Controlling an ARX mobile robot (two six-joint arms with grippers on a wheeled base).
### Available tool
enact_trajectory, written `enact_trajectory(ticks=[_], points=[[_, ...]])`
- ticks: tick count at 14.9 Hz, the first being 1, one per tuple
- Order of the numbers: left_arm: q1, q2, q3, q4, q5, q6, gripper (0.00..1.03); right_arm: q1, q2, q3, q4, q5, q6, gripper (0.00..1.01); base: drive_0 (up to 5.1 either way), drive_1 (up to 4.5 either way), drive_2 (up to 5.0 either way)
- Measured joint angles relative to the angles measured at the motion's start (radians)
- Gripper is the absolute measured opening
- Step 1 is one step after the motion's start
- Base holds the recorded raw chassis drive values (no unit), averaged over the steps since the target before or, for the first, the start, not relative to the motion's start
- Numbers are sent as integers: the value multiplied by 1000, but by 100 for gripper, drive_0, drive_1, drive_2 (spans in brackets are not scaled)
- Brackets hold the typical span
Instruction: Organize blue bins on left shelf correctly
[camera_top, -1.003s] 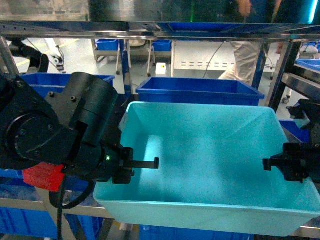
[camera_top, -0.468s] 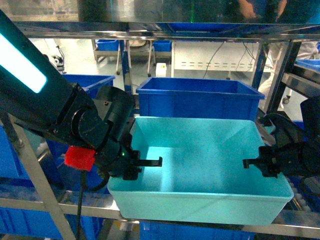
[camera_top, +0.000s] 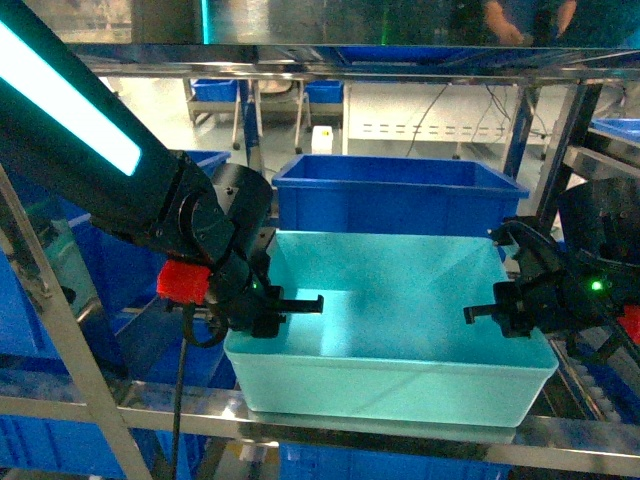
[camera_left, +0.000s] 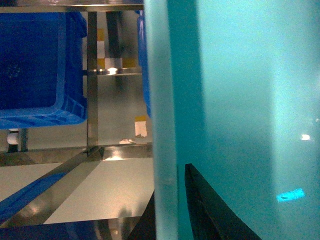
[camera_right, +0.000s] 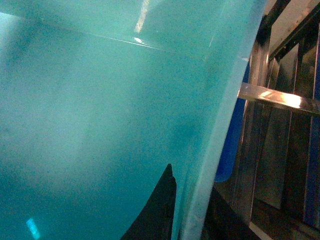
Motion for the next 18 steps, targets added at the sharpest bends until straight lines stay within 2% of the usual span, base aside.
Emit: enact_trajectory(ticks=[1, 7, 13, 14, 15, 16, 17, 18], points=[[0, 10, 23, -24, 2, 14, 6, 1, 1, 8, -19, 6, 0, 8, 0, 0, 0], [-1, 18, 45, -54, 15, 35, 6, 3, 0, 19, -60, 27, 1, 8, 0, 0, 0], [-10, 18, 40, -52, 14, 39, 6, 3, -16, -17, -15, 45, 0, 8, 0, 0, 0], [-7, 18, 31, -33, 23, 73, 10, 2, -16, -21, -2, 48, -72, 20, 0, 0, 0], [-2, 17, 19, -5, 64, 134, 24, -4, -16, -29, 10, 41, -186, 36, 0, 0, 0], [2, 11, 10, 12, 100, 197, 39, -6, -16, -37, 34, 48, -250, 50, 0, 0, 0], [7, 10, 4, 43, 119, 219, 55, -13, -16, -38, 64, 57, -271, 67, 0, 0, 0], [13, 6, 3, 66, 121, 220, 71, -17, -21, -41, 98, 59, -272, 83, 0, 0, 0]])
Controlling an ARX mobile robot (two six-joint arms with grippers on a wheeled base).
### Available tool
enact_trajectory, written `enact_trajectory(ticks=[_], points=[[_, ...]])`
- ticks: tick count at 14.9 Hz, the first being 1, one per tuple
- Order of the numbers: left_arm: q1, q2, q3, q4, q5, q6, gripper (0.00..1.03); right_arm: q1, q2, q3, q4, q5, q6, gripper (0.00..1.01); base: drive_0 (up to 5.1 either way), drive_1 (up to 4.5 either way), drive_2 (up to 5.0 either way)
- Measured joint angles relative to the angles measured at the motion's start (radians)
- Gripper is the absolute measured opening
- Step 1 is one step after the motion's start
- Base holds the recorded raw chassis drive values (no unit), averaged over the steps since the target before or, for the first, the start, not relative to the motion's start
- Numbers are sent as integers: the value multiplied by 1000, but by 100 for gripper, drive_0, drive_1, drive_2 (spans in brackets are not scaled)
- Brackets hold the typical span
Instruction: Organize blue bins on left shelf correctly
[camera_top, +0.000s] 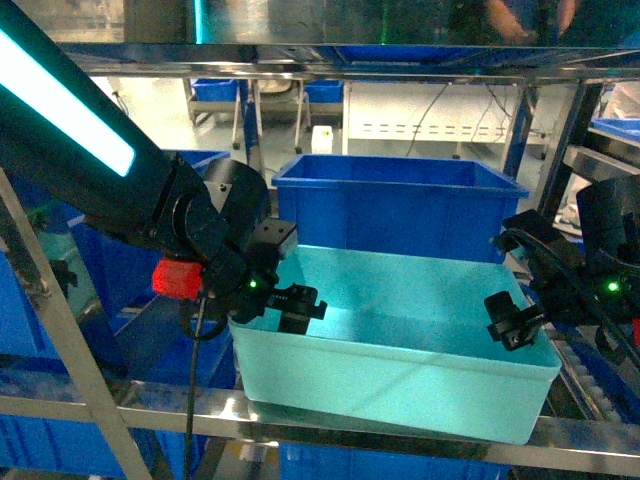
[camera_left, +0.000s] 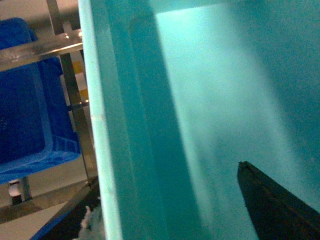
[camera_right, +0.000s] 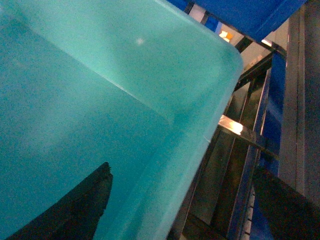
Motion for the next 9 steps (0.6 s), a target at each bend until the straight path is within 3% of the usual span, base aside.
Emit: enact_trajectory(ticks=[1, 2, 3, 4, 5, 7, 9], points=[[5, -6, -4, 29, 7, -3, 84, 0, -8, -8, 46, -14, 14, 96, 0, 0, 0], [13, -21, -5, 42, 13, -7, 97, 0, -21, -10, 61, -16, 30, 99, 0, 0, 0], [18, -40, -6, 70, 25, -16, 98, 1, -29, -14, 95, -27, 53, 98, 0, 0, 0], [14, -134, -80, 146, 58, -39, 98, -7, -91, -92, 233, -22, 130, 98, 0, 0, 0], [1, -175, -130, 176, 63, -40, 98, -11, -132, -151, 315, -19, 162, 98, 0, 0, 0], [-21, -288, -299, 286, 82, -47, 98, -12, -237, -333, 539, -24, 219, 98, 0, 0, 0], [-26, -346, -389, 341, 72, -45, 98, -13, -269, -419, 611, -39, 249, 98, 0, 0, 0]])
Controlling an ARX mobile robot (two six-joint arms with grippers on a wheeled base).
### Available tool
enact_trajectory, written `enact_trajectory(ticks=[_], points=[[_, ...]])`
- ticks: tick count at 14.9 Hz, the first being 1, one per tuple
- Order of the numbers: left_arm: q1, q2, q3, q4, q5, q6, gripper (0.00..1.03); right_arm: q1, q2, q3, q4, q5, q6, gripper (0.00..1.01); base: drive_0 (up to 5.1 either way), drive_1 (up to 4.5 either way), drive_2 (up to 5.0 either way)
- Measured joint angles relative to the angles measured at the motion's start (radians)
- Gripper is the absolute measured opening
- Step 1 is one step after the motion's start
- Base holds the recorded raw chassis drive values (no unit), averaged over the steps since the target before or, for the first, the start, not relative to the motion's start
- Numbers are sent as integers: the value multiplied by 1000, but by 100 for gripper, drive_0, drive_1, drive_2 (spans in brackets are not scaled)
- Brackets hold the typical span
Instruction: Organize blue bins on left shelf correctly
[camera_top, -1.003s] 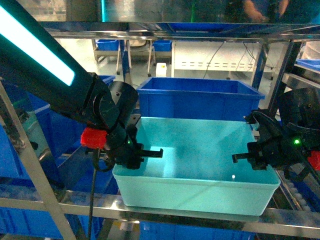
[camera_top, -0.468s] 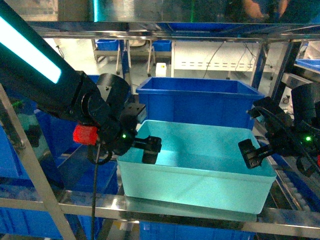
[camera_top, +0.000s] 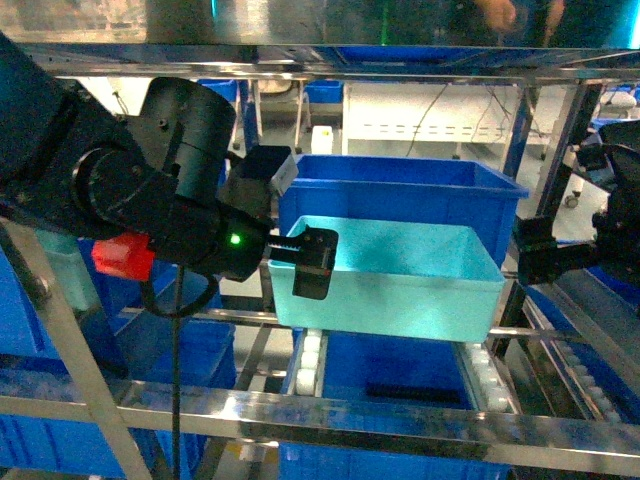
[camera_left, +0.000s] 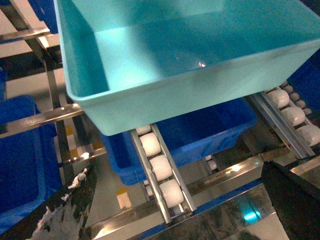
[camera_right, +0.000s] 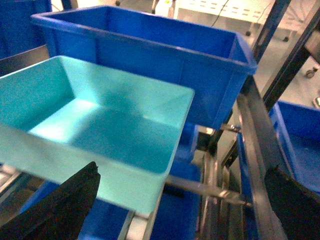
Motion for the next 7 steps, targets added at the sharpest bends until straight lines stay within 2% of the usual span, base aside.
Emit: enact_trajectory(ticks=[2, 5, 7], points=[[-1, -40, -61, 29, -3, -1, 98, -2, -19, -60, 28, -6, 16, 98, 0, 0, 0], [-1, -86, -142, 78, -23, 0, 98, -14, -36, -130, 64, -34, 21, 98, 0, 0, 0], [0, -160, -298, 164, -68, 4, 98, -49, -83, -261, 169, -68, 26, 98, 0, 0, 0]])
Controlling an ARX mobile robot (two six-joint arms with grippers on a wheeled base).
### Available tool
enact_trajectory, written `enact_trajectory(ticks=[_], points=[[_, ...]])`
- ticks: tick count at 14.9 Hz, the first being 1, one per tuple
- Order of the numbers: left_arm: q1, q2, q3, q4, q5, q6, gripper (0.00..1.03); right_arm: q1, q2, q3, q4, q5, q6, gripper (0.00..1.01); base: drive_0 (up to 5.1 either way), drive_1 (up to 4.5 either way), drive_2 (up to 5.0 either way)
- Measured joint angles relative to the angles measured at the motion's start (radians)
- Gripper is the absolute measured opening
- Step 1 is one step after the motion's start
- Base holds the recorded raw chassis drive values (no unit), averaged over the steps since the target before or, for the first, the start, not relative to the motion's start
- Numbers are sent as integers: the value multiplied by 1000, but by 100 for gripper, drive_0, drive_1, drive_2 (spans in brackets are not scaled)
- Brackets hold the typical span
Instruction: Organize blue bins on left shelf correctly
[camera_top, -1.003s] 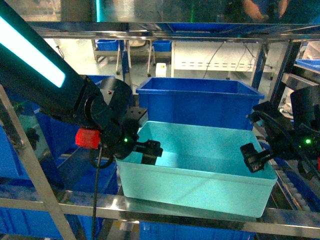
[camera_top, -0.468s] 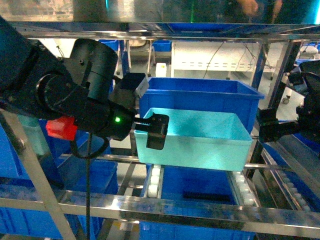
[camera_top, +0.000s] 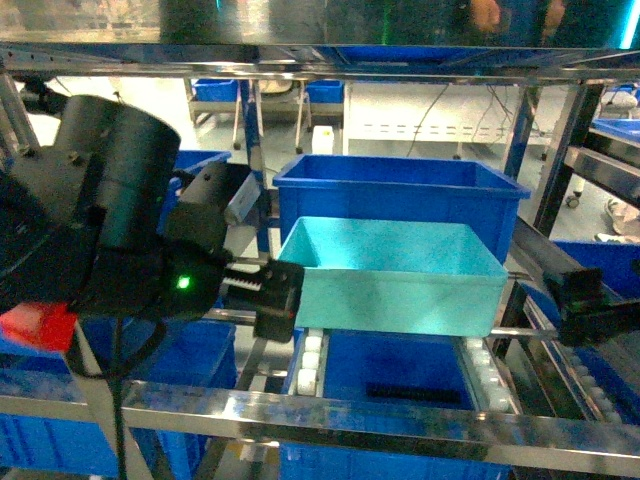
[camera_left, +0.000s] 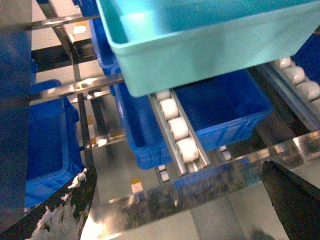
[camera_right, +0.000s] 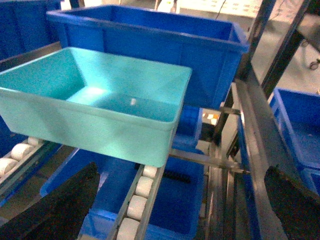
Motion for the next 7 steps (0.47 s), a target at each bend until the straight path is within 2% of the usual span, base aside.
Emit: enact_trajectory(ticks=[2, 7], points=[[23, -119, -213, 101, -21, -6, 98, -45, -105, -167, 139, -53, 7, 98, 0, 0, 0], [53, -286, -386, 162, -50, -18, 98, -57, -209, -304, 168, -111, 6, 98, 0, 0, 0]])
